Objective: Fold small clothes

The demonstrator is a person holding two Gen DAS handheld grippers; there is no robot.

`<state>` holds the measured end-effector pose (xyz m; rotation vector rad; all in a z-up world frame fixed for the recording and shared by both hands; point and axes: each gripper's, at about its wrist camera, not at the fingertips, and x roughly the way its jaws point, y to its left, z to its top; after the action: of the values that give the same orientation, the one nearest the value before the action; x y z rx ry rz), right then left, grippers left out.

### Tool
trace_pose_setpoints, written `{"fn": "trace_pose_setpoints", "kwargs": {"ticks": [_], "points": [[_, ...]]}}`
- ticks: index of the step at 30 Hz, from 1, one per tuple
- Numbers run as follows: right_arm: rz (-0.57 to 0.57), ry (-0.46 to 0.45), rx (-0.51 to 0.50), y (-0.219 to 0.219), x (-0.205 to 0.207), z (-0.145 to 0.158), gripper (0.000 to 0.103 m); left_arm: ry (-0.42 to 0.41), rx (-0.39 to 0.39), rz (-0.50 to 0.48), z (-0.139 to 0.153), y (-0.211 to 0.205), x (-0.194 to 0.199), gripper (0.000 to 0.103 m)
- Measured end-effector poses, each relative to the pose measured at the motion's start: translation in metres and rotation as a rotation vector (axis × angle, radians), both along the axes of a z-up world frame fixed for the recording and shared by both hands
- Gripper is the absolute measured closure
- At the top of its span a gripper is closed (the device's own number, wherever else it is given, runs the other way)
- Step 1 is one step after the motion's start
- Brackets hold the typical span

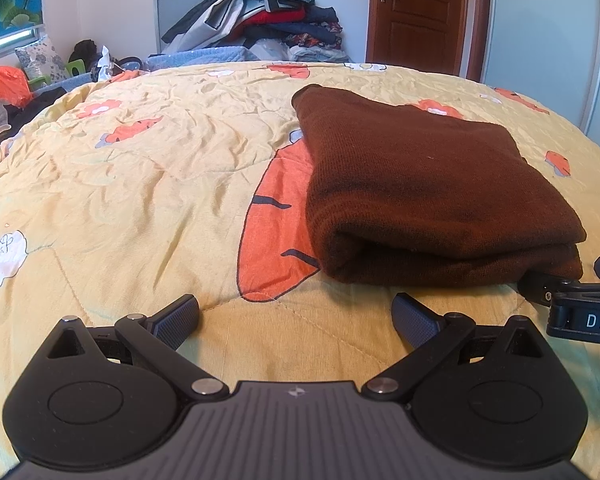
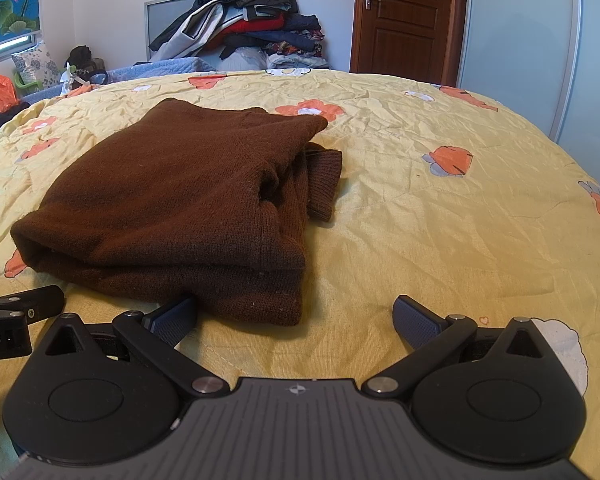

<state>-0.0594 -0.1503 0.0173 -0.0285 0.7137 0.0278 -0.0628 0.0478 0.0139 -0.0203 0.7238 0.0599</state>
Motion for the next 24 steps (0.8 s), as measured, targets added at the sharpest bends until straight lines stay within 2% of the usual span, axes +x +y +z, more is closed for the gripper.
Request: {"fn": "trace_pose_setpoints", "kwargs": {"ticks": [12,24], "points": [[0.000,0.000,0.000,0.0002,0.0000,-0.0002,0.000,0.013,-0.019,0.011,0.0022,0.0026,0.0071,0.000],[0.000,0.000,0.000,0.0001,-0.0002,0.0000,0.000,-0.001,0.001,0.007,-0.0004,-0.0001,0.0033,0.000]]}}
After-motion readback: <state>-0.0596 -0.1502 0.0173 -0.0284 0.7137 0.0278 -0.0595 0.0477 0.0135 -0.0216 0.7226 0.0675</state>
